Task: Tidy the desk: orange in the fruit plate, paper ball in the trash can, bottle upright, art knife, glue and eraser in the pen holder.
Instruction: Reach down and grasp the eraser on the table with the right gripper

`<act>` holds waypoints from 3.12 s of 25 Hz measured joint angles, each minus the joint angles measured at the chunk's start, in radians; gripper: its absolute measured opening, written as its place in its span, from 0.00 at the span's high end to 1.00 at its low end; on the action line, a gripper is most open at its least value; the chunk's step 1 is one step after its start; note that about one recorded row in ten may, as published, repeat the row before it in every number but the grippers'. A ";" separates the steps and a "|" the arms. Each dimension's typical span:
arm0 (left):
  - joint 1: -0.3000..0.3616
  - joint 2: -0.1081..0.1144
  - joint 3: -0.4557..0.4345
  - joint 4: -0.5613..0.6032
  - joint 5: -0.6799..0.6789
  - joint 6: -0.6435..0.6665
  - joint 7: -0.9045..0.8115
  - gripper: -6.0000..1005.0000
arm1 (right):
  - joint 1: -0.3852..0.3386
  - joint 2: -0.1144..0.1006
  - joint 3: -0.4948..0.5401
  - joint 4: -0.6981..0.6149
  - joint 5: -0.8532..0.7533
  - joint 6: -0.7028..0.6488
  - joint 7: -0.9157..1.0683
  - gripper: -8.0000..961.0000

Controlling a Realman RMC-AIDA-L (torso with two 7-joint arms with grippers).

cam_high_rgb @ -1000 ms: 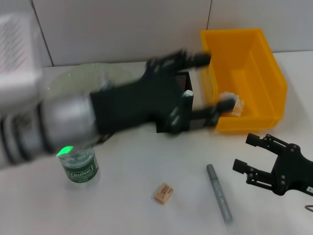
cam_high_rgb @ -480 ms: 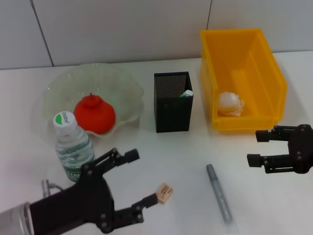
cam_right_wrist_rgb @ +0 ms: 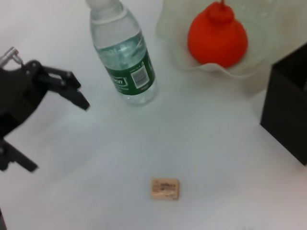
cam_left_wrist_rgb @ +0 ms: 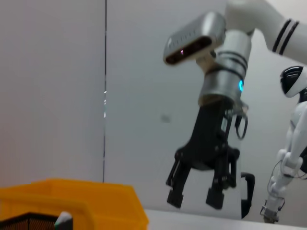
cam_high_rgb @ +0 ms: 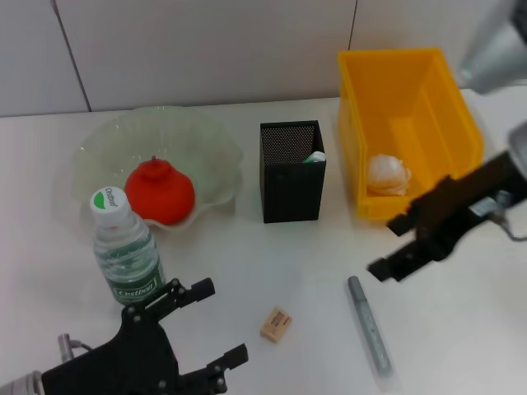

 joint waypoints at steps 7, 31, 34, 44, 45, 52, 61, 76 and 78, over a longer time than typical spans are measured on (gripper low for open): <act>0.018 0.002 -0.002 -0.003 -0.004 -0.012 0.002 0.16 | 0.131 0.009 -0.196 -0.019 -0.091 0.057 0.210 0.16; 0.076 0.028 -0.034 -0.021 -0.009 -0.045 -0.008 0.16 | 0.293 0.085 -0.600 -0.274 -0.170 0.288 0.449 0.17; 0.080 0.029 -0.034 -0.021 -0.010 -0.045 -0.006 0.16 | 0.300 0.086 -0.610 -0.296 -0.167 0.306 0.463 0.17; 0.075 0.028 -0.024 -0.020 0.004 -0.056 0.000 0.16 | 0.325 0.088 -0.671 -0.377 -0.160 0.390 0.508 0.18; 0.074 0.029 -0.026 -0.020 0.017 -0.056 0.000 0.16 | 0.325 0.088 -0.674 -0.380 -0.159 0.396 0.508 0.18; 0.075 0.030 -0.030 -0.020 0.023 -0.056 0.001 0.16 | 0.353 0.091 -0.694 -0.446 -0.139 0.433 0.509 0.18; 0.073 0.030 -0.030 -0.019 0.025 -0.056 0.002 0.16 | 0.370 0.091 -0.716 -0.480 -0.126 0.460 0.510 0.18; 0.073 0.025 -0.027 -0.020 0.025 -0.056 0.002 0.16 | 0.379 0.091 -0.726 -0.502 -0.103 0.487 0.511 0.28; 0.073 0.024 -0.028 -0.020 0.025 -0.056 0.002 0.16 | 0.380 0.091 -0.726 -0.504 -0.103 0.491 0.511 0.36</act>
